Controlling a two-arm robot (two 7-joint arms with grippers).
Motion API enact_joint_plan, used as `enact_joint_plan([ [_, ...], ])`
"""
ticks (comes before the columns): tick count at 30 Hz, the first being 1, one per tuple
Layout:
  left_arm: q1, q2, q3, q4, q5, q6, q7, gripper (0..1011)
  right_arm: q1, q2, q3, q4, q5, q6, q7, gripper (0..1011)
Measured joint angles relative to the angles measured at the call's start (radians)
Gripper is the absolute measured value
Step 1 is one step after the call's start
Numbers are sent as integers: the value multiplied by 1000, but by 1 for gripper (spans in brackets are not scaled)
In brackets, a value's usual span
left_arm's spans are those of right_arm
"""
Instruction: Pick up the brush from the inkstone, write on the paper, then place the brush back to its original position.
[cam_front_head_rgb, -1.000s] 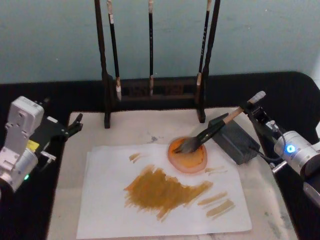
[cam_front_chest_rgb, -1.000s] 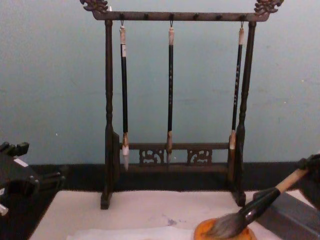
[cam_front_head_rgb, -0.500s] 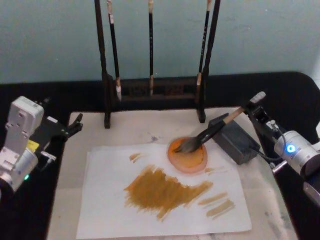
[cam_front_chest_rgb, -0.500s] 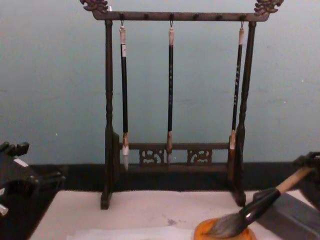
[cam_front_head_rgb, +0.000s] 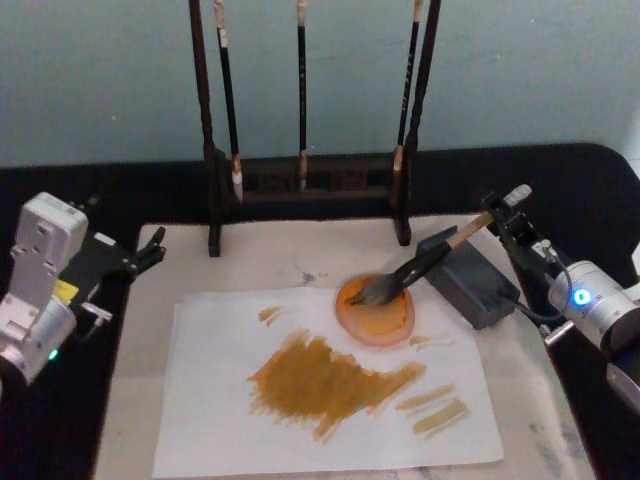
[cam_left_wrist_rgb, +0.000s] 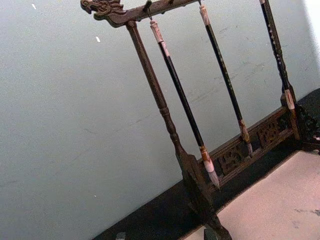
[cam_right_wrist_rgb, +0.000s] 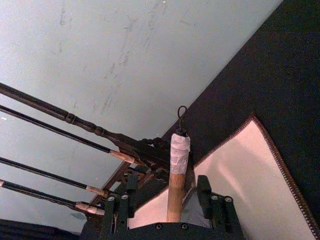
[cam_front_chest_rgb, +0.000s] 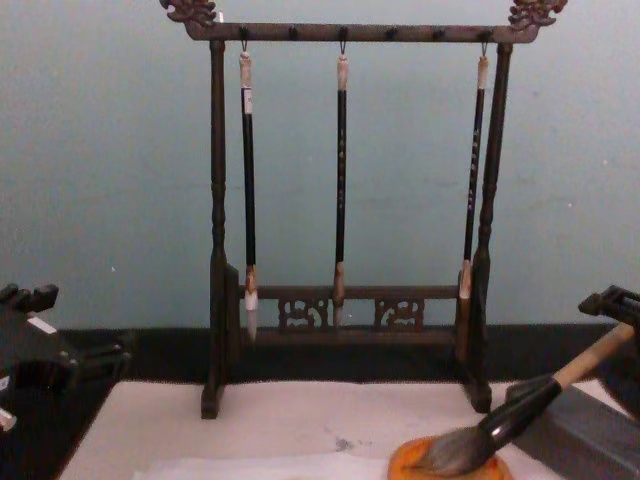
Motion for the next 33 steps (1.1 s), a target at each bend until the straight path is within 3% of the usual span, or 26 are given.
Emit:
enact_joint_plan([
  [9, 0, 0, 0, 0, 0, 0, 0, 1010, 0, 0, 0, -1, -1, 0, 0, 997],
  [19, 0, 0, 0, 0, 0, 0, 0, 1010, -14, 19, -12, -21, 20, -6, 0, 1000],
  [27, 0, 0, 0, 0, 0, 0, 0, 1010, -82, 52, -5, -112, 54, -6, -46, 1000],
  [33, 0, 0, 0, 0, 0, 0, 0, 1010, -145, 91, -15, -205, 29, -41, -68, 1000],
])
